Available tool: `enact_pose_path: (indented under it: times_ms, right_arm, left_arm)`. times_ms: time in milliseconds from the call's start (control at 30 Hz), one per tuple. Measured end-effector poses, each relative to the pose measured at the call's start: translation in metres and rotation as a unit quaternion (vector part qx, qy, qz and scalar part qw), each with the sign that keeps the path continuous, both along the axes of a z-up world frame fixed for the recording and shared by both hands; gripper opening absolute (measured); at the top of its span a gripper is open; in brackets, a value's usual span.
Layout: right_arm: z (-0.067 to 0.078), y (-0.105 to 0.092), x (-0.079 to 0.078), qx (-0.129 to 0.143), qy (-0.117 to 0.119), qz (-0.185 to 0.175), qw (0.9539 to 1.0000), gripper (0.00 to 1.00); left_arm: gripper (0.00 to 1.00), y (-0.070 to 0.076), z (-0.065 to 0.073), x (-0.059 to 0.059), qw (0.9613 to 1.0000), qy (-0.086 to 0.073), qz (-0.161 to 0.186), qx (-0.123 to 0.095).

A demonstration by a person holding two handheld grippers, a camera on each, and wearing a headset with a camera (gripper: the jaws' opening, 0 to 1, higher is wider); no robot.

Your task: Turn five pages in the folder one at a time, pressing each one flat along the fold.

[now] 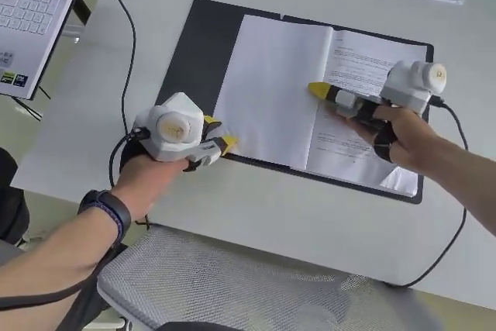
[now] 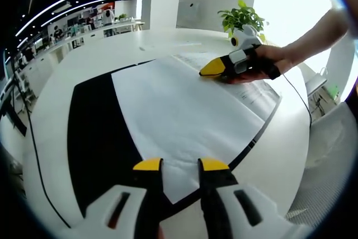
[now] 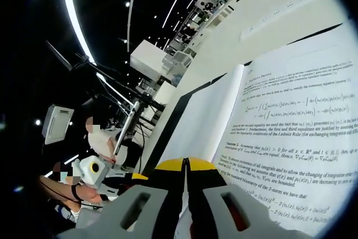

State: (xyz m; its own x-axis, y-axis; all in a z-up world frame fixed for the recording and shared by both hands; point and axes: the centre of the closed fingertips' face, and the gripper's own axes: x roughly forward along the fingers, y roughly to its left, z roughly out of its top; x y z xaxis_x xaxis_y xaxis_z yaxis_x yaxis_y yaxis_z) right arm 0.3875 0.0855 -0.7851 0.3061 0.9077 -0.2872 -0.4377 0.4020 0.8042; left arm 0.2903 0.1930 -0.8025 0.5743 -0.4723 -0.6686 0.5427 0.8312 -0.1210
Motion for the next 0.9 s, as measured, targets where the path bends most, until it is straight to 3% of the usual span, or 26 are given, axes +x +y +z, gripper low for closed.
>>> enact_pose_path:
  times_ms: [667, 900]
  right_arm:
    - [0.0, 0.004, -0.09, -0.008, 0.013, 0.058, 0.9982, 0.0]
    - [-0.003, 0.002, -0.117, -0.009, 0.022, 0.061, 0.9979, 0.0]
  left_arm:
    - [0.24, 0.001, -0.003, 0.002, 1.0, -0.002, -0.001, 0.0]
    - [0.24, 0.001, -0.005, 0.002, 1.0, -0.004, 0.0, -0.001]
